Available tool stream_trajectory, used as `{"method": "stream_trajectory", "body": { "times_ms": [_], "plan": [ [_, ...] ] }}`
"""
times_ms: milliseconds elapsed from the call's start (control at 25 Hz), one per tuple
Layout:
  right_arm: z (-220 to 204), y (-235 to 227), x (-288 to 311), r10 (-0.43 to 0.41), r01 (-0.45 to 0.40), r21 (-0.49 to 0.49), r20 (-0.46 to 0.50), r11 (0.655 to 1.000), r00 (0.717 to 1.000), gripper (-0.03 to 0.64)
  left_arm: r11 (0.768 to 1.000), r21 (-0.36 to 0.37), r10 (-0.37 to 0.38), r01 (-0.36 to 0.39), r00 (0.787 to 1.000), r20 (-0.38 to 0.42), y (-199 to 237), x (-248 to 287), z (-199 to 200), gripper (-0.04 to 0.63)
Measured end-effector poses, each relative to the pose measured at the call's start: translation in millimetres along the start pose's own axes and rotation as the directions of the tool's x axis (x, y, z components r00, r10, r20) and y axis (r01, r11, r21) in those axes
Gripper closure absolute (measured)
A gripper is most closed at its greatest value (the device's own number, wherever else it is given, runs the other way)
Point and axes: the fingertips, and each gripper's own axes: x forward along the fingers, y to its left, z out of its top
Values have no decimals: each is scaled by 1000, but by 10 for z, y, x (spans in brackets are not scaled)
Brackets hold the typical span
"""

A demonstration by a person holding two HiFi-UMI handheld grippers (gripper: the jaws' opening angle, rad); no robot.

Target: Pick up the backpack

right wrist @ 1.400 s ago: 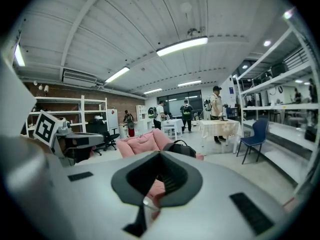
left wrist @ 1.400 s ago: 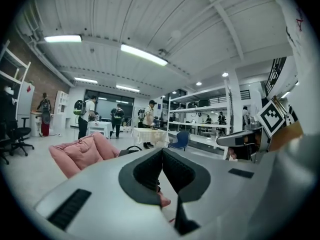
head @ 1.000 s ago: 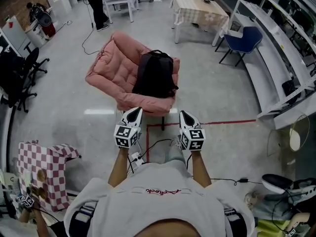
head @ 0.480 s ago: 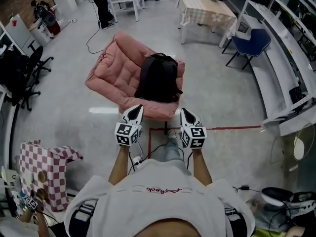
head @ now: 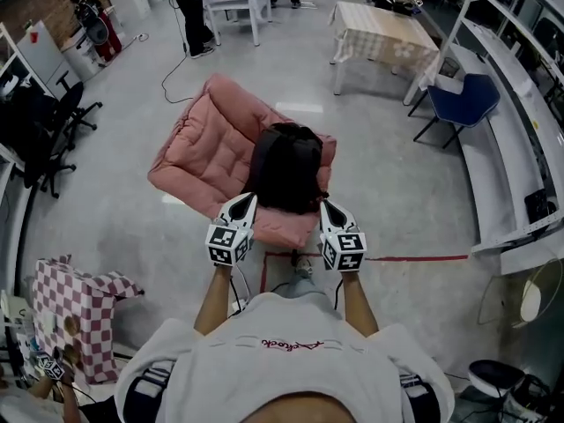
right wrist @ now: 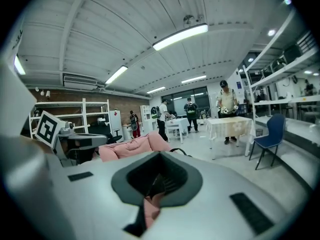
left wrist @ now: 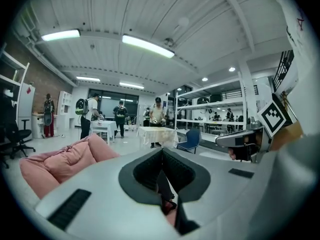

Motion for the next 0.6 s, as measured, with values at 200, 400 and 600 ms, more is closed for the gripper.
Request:
{"method": "stream_trajectory", "body": {
  "times_ms": [200, 400, 600],
  "plan": [
    [207, -330, 424, 42, -42, -12, -13, 999, 999, 598, 999, -10, 41, -42, 999, -5, 158, 467, 133, 584],
    [321, -640, 800, 72, -73, -14, -16, 997, 997, 598, 997, -10, 71, -71, 997, 0, 287, 894, 224, 584],
    [473, -861, 1180, 109, -109, -15, -10, 994, 994, 598, 995, -5, 104, -104, 995, -1, 414, 1218, 312, 584]
  ]
}}
